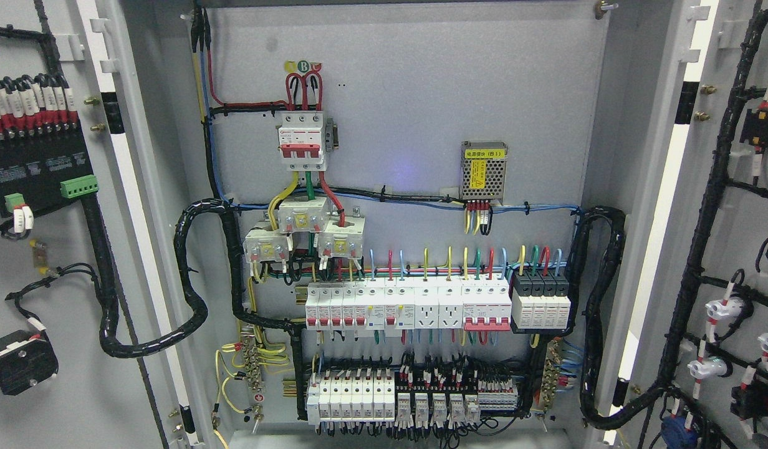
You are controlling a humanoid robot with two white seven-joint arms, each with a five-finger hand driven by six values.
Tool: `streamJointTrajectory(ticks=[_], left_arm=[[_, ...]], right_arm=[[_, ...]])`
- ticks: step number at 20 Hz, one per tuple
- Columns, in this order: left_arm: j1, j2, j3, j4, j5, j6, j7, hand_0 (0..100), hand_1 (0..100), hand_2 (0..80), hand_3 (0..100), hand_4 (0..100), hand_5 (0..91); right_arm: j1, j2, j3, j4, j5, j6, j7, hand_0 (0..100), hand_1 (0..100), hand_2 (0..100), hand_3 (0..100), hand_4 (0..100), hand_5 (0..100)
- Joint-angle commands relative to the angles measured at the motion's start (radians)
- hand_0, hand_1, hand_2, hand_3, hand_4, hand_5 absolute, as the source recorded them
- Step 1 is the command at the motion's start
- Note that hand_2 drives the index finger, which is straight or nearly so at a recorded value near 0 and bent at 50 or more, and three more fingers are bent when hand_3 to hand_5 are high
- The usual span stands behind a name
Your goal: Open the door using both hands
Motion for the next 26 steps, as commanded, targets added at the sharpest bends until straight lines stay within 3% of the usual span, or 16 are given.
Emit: streamJointTrajectory(ticks=[1,4,26], left_arm=[[-0.060,0.010,0.009,0.103,-0.001,0.056,0.001,0,0,0.0,0,4,0.0],[-0.089,0.013,0.010,0.130,-0.001,0.076,0.001,0,0,0.0,0,4,0.0],[-0.206,0.048,0.045,0.255,0.002,0.185,0.001,0,0,0.0,0,4,0.0]], right_arm=[[0.000,-0.025,-0.004,0.032,-0.029,0.001,0.021,0,0,0,0,0,0],[0.001,-0.024,-0.009,0.036,-0.049,0.001,0.067,0,0,0,0,0,0],[-0.002,-0.048,-0.061,0.125,-0.052,0.001,0.092,0,0,0,0,0,0]])
